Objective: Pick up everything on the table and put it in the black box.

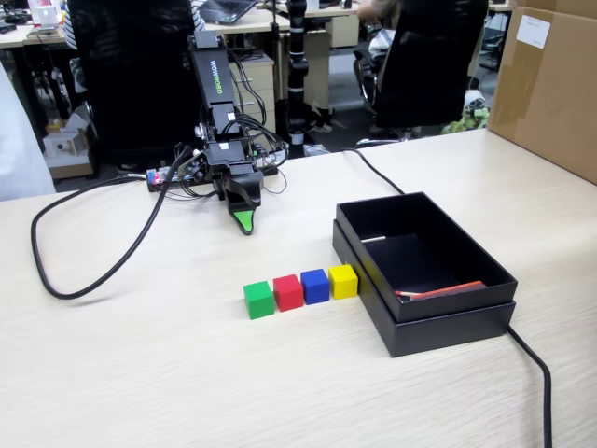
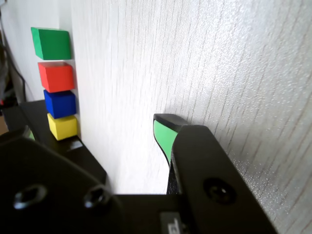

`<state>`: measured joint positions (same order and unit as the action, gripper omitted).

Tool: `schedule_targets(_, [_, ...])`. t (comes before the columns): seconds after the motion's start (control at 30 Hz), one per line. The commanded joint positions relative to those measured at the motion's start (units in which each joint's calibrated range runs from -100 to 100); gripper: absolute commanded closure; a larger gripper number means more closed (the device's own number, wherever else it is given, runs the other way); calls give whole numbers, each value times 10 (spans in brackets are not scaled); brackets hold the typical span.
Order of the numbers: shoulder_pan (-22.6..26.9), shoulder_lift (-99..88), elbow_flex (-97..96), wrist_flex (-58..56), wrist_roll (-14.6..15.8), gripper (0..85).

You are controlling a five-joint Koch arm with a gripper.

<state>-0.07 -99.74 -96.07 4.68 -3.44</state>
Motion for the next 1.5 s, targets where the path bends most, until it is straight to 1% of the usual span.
schedule_targets(0.0, [-1, 0, 33, -81, -1, 379])
schedule_targets(0.13, [-5, 0, 111, -179, 0, 380])
schedule_targets(0.2, [-8, 3, 161, -247, 1, 380])
schedule_targets(0.3, [-9, 42, 244, -324, 5, 380])
schedule_targets(0.47, [-12, 192, 413, -437, 5, 380])
schedule_targets(0.7, [-17, 464, 727, -564, 5, 388])
schedule_targets(0.77, [-18, 536, 804, -579, 5, 408])
schedule_targets(1.03, [-22, 794, 1031, -618, 5, 407])
schedule_targets(1.3, [-28, 958, 1127, -626, 6, 407])
schedule_targets(1.47, [-31, 1029, 1175, -636, 8, 407])
